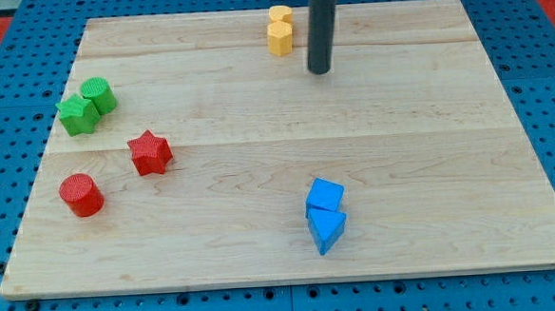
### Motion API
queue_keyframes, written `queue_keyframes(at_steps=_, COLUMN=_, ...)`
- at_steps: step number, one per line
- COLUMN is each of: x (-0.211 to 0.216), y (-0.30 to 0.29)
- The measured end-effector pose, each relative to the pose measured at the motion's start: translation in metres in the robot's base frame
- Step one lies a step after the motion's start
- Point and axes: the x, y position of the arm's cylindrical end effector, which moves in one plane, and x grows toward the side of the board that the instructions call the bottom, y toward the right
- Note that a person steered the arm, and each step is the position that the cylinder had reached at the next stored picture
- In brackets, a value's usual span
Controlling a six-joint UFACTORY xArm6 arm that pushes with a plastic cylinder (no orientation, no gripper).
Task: Place red blocks towards the bottom left of the board
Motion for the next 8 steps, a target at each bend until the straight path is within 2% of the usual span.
queue_keyframes(at_steps=1, x=0.021, y=-0.097)
queue_keyframes(at_steps=2, x=0.030, y=-0.133)
queue_keyframes(at_steps=5, x=0.026, y=-0.118)
queue_keyframes(at_steps=6, x=0.029, y=-0.090)
queue_keyframes(at_steps=7, x=0.086, y=-0.089)
queue_keyframes(at_steps=8, x=0.081, y=-0.096)
